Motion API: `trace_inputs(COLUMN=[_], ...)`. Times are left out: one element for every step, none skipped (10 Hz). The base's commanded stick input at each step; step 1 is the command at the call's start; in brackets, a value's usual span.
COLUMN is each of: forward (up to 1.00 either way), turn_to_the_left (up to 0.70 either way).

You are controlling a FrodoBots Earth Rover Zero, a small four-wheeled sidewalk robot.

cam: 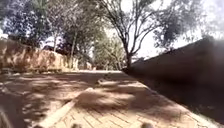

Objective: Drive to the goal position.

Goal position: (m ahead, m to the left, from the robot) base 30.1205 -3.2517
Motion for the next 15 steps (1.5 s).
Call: trace_inputs(forward=[0.70, 0.70, 0.70, 0.70, 0.70, 0.70, 0.70, 0.70, 0.70, 0.70, 0.70, 0.70, 0.70, 0.70, 0.70], turn_to_the_left=[0.00, 0.00, 0.00, 0.00, 0.00, 0.00, 0.00, -0.02, -0.29, -0.33, -0.17, -0.02, 0.00, 0.00, 0.00])
